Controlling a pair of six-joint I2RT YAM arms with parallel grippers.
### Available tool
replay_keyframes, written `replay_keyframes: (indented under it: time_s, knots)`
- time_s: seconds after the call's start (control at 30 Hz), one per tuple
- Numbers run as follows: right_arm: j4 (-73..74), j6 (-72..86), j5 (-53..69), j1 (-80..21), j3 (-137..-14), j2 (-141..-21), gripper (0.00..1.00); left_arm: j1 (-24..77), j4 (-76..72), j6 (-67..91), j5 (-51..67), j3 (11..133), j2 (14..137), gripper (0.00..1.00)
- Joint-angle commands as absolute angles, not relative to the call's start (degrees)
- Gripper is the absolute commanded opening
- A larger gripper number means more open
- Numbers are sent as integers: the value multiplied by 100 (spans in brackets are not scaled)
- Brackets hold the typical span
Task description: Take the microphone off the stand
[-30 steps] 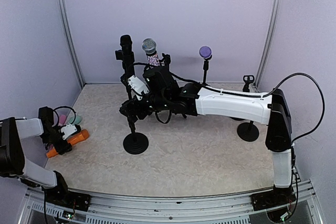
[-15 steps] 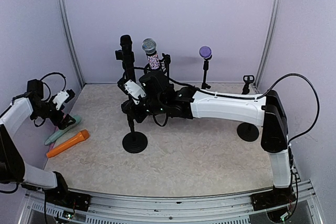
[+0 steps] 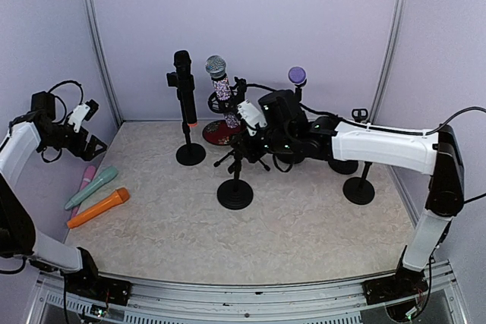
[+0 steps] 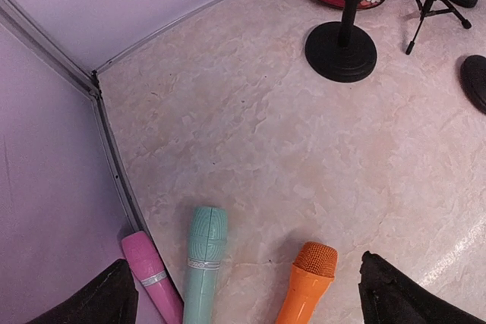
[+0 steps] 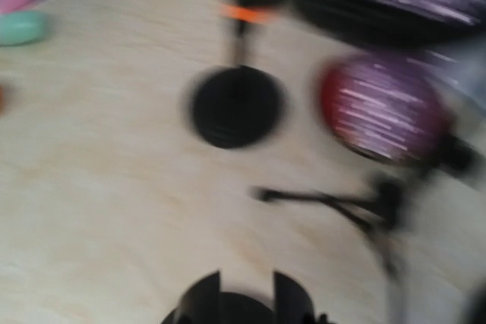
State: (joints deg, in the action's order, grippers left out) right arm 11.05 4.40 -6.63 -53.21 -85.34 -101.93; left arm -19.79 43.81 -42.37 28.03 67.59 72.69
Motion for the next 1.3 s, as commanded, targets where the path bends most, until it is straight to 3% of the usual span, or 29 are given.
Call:
replay_keyframes:
  time_s: [0.0,0.33,0.93,0.97,1.07,1.17,1.27]
  knots:
    - [1313,536,-1166,-4806,-7827,-9263,0,-1983,4548,-3914,2704,7089,7393,99]
    - [1464,389,-1680,-3669,-6615,-8107,0,-2102,4833,-3721,3565,7405,7598,99]
    - [1589,288,-2494,-2930,-6594,-7926,1,-1053,4400,-3409,2863,6819,7257,99]
    - [1610,292,-2520,-2913,-6621,-7932,5,-1025,4377,-3384,2873,6796,7266,99]
    - [1667,327,-2544,-2900,-6772,-7917,40,-953,4269,-3292,2916,6720,7256,99]
    - [1645,394,-2344,-2908,-6992,-7818,66,-934,4118,-3163,2943,6667,7231,99]
    - [1532,483,-2378,-3039,-7238,-7684,83,-899,4094,-3127,3002,6664,7262,99]
